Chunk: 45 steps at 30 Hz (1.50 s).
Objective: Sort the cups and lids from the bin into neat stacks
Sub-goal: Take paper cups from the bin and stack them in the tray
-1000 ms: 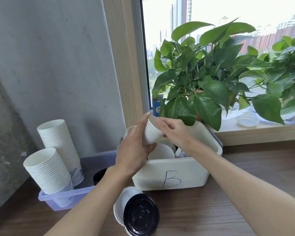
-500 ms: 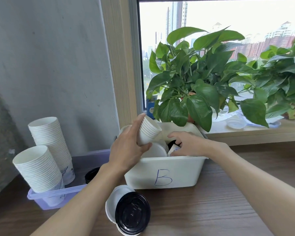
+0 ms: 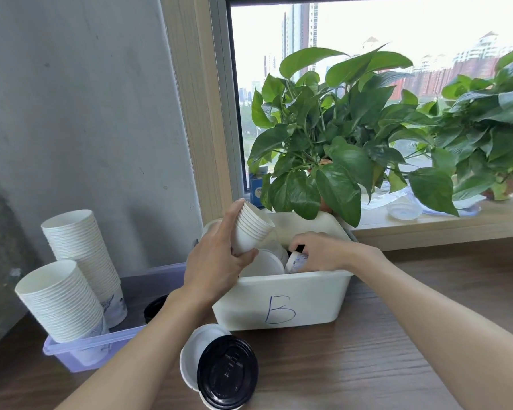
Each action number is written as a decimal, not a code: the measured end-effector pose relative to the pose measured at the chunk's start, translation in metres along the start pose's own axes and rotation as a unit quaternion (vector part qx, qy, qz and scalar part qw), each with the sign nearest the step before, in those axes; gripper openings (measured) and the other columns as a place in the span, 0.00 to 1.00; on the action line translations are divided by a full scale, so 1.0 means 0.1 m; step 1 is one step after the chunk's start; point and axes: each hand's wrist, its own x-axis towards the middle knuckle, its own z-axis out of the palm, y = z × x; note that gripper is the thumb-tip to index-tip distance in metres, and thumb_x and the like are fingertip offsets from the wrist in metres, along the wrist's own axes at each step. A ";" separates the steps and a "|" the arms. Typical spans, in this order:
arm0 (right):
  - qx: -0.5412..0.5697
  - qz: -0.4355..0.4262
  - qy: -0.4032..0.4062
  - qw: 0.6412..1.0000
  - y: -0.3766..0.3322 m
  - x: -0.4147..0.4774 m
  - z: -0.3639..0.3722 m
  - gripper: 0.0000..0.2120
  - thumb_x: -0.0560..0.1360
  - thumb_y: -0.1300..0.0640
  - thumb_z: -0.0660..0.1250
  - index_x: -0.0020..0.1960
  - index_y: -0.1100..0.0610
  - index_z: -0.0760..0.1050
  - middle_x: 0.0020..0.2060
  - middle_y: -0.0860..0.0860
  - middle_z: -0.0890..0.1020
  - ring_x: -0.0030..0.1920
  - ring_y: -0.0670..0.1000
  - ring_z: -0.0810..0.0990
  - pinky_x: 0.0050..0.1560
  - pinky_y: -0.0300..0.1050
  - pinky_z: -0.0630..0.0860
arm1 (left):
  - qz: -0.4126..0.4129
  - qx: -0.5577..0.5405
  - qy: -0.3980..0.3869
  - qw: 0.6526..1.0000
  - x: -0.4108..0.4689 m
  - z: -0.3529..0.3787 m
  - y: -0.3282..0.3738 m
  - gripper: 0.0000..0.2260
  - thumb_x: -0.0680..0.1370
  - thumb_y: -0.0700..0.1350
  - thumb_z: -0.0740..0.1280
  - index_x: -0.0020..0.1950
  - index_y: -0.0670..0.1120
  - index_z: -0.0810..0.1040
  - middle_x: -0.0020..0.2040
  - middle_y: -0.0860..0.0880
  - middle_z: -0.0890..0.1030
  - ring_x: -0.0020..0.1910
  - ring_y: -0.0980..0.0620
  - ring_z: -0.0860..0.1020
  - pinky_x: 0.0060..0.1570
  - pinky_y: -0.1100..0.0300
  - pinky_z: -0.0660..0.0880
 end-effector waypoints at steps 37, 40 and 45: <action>0.308 -0.180 0.304 0.883 -0.44 -0.04 -0.20 0.28 0.63 0.70 0.56 0.61 0.60 0.73 0.52 0.52 0.79 0.54 0.49 0.78 0.59 0.38 0.72 | 0.003 0.003 -0.081 0.997 0.12 -0.01 -0.02 0.38 0.75 0.49 0.73 0.74 0.73 0.53 0.65 0.55 0.72 0.56 0.51 0.75 0.58 0.47 0.75; 0.332 -0.187 0.293 0.877 -0.45 -0.04 -0.25 0.30 0.64 0.78 0.53 0.61 0.60 0.71 0.54 0.55 0.76 0.51 0.51 0.79 0.57 0.39 0.72 | 0.011 -0.031 -0.074 0.997 0.10 -0.02 -0.03 0.38 0.73 0.47 0.75 0.73 0.71 0.57 0.65 0.59 0.72 0.59 0.53 0.74 0.58 0.46 0.75; 0.295 -0.206 0.281 0.890 -0.54 -0.08 -0.24 0.36 0.65 0.77 0.56 0.69 0.55 0.63 0.65 0.48 0.68 0.60 0.45 0.73 0.48 0.34 0.71 | 0.017 -0.058 -0.074 0.995 0.11 -0.01 -0.03 0.38 0.73 0.45 0.75 0.73 0.69 0.59 0.64 0.58 0.73 0.59 0.53 0.74 0.59 0.47 0.75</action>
